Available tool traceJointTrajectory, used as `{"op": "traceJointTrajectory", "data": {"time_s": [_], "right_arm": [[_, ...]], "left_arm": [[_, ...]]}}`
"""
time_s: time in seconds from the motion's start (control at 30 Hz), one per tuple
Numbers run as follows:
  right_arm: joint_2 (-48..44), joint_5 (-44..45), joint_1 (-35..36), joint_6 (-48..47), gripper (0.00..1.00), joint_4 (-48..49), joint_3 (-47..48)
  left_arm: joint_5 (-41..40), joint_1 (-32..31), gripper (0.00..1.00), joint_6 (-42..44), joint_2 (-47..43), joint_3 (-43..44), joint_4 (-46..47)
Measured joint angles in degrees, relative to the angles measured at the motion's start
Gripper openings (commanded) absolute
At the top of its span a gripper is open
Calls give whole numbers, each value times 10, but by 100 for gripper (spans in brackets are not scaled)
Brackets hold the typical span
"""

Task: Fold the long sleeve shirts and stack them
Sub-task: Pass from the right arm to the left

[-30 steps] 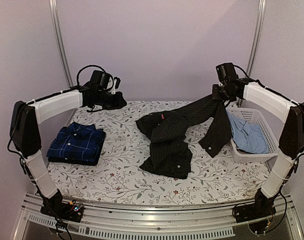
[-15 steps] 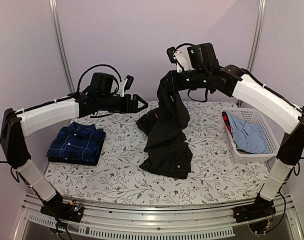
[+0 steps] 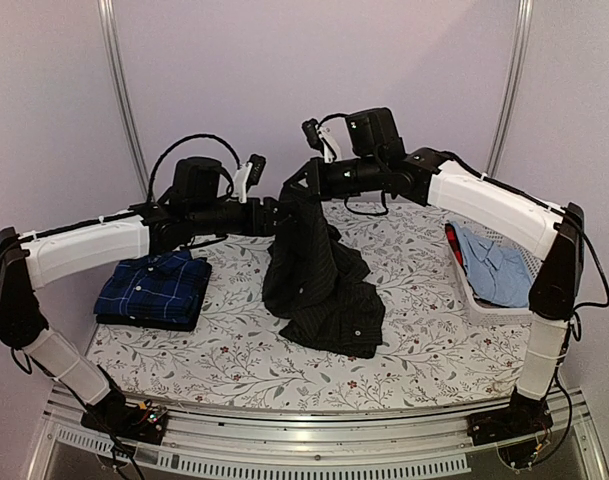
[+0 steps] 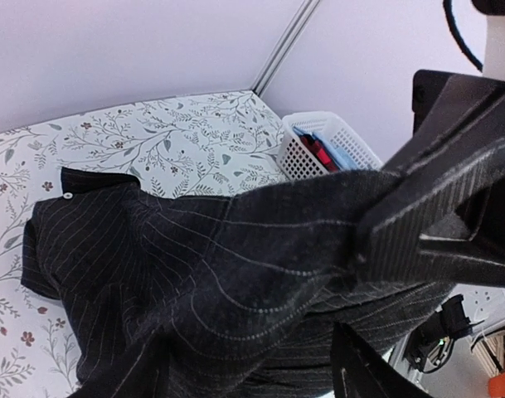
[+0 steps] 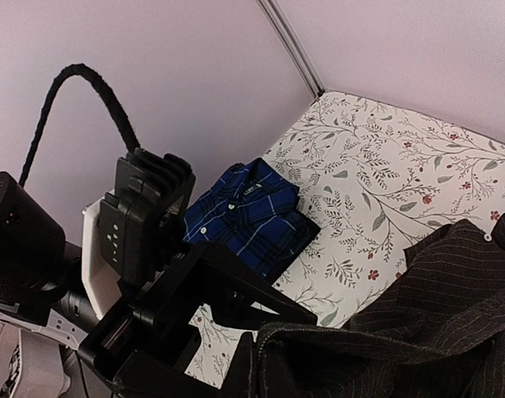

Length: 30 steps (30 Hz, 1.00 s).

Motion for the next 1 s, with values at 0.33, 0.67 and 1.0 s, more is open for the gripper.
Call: {"op": "traceJointTrajectory", "data": {"time_s": [0.33,0.67,1.0], "right_arm": [[0,-13,7,10,35,20,-28],[-37,109,-19,-23,74,7,-128],[-12,208,-92,-78,64,-11,-189]], "left_arm": [[-64,0,0,-20,24,1,5],[-167,62,0,-61,8,-31,-52],[-175,93,0,-58,4,-41,-74]]}}
